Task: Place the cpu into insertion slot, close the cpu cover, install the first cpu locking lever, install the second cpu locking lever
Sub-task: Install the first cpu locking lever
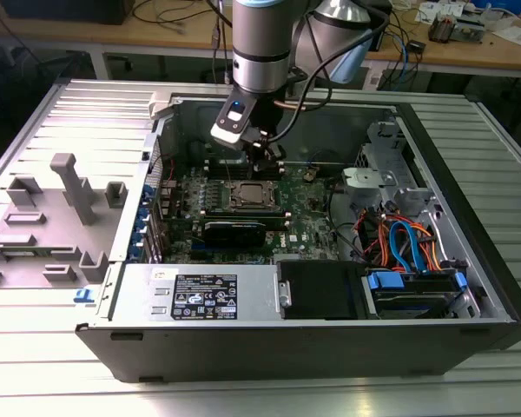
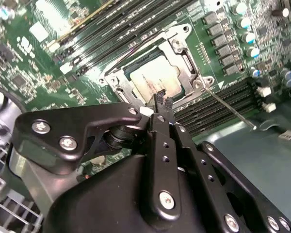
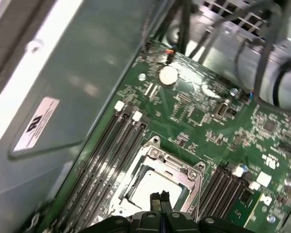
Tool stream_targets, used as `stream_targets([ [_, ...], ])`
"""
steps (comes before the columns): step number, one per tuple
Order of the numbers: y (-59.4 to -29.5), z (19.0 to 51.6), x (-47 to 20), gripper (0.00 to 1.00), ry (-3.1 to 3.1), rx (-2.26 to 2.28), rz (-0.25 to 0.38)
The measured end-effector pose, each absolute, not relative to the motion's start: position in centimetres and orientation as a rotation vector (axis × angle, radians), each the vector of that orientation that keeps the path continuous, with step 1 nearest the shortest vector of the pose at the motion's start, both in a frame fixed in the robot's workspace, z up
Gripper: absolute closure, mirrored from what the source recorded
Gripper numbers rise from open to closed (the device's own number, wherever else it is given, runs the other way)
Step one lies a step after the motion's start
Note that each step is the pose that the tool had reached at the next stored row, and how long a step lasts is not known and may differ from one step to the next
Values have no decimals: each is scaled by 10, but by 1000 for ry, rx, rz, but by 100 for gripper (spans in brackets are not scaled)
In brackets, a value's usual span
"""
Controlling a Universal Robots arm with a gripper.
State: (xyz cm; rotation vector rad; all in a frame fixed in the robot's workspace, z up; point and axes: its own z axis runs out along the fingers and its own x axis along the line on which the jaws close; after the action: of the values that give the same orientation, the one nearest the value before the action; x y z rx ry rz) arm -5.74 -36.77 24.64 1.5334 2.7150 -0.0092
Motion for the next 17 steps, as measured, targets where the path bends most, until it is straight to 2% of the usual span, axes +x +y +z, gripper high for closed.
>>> stream_targets([
  [17,-368,246,-57,89,2936,1049,-3],
])
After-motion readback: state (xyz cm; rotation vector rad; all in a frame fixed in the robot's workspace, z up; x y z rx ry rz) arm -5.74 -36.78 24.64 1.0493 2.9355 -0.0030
